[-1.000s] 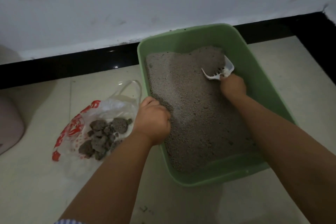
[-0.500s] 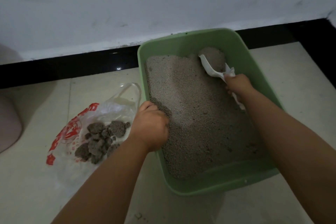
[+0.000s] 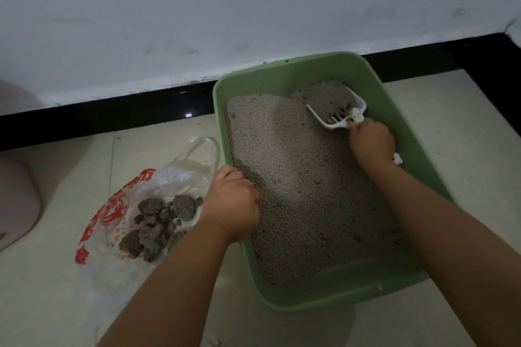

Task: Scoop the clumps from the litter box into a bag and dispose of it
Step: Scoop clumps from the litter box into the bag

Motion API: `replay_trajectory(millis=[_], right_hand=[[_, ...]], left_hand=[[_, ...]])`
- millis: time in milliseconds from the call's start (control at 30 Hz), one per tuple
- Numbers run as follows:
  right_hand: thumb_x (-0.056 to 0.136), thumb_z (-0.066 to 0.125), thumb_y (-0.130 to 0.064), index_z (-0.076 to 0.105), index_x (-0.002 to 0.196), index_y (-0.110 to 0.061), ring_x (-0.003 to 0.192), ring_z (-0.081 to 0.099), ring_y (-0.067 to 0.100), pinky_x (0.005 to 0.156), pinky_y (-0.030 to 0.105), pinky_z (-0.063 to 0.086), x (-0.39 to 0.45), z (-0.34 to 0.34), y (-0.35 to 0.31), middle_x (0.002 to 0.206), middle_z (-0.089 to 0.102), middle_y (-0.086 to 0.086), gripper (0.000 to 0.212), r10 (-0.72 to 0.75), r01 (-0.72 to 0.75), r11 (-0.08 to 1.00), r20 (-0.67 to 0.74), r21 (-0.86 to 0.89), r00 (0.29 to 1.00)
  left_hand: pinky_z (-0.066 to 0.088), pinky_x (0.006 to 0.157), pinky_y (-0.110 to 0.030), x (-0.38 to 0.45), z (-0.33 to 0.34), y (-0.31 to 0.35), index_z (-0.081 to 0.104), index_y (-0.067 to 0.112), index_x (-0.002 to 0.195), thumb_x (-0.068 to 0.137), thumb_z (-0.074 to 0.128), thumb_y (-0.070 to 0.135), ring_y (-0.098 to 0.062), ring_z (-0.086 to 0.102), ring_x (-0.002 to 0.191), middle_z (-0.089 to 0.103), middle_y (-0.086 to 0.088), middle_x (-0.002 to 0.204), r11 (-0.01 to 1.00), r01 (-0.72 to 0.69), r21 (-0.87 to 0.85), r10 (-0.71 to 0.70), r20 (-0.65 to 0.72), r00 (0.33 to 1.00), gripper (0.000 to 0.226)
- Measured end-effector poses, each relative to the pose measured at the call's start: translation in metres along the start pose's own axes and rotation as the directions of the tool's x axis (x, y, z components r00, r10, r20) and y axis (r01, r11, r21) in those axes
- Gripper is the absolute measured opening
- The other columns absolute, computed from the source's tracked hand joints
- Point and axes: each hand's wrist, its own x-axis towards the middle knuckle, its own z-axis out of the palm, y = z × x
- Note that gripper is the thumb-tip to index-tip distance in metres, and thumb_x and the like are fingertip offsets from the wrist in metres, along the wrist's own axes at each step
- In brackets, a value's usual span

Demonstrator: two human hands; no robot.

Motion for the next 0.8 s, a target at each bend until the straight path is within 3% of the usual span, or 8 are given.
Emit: replay_trajectory(millis=[300,433,533,667,800], right_hand=[[0.097,0.042,-0.027,0.057,0.102,0.011,0.095,0.058,0.040,0.073,0.039,0.042,-0.003,0.009,0.009,0.105,0.060,0.030,0.041,-0.024,0.028,0.994,-0.049,0.103,0.999],[0.096,0.045,-0.025,0.057,0.091,0.006,0.087,0.058,0.037,0.064,0.030,0.031,-0.006,0.010,0.009,0.095,0.061,0.028,0.034,-0.060,0.070,0.976,-0.052,0.207,0.997],[0.095,0.047,-0.023,0.048,0.078,-0.007,0.075,0.053,0.031,0.062,0.028,0.028,-0.014,0.009,0.008,0.077,0.053,0.017,0.024,-0.107,0.120,0.956,-0.061,0.267,0.992],[0.094,0.049,-0.020,0.045,0.073,-0.008,0.065,0.040,0.019,0.051,0.024,0.027,-0.034,0.004,0.010,0.060,0.038,-0.004,0.025,-0.194,0.199,0.929,-0.045,0.313,0.980],[0.094,0.050,-0.021,0.046,0.071,-0.009,0.055,0.035,0.011,0.053,0.020,0.028,-0.052,-0.005,0.019,0.058,0.037,-0.006,0.026,-0.263,0.245,0.927,0.029,0.285,0.964]], left_hand=[[0.027,0.071,-0.026,0.000,-0.003,0.001,0.052,0.015,0.035,0.059,0.030,0.022,-0.016,0.044,0.043,0.045,0.006,0.037,0.998,0.035,-0.054,-0.032,0.049,0.998,0.033],[0.021,0.090,-0.026,0.000,-0.007,0.002,0.066,0.015,0.066,0.067,0.027,0.022,-0.017,0.040,0.068,0.055,0.002,0.064,0.998,0.043,-0.041,-0.037,0.144,0.989,0.041],[0.016,0.100,-0.024,-0.002,-0.008,0.001,0.068,0.017,0.084,0.069,0.019,0.025,-0.014,0.030,0.078,0.050,0.004,0.075,0.996,0.078,-0.046,-0.065,0.243,0.968,0.052],[0.016,0.103,-0.023,-0.002,-0.013,0.003,0.067,0.018,0.086,0.081,0.025,0.024,-0.013,0.030,0.079,0.045,0.004,0.075,0.995,0.092,-0.023,-0.082,0.269,0.960,0.043],[0.016,0.100,-0.023,-0.003,-0.016,0.004,0.068,0.017,0.085,0.069,0.019,0.024,-0.013,0.031,0.078,0.044,0.004,0.073,0.992,0.108,-0.061,-0.089,0.265,0.960,0.051]])
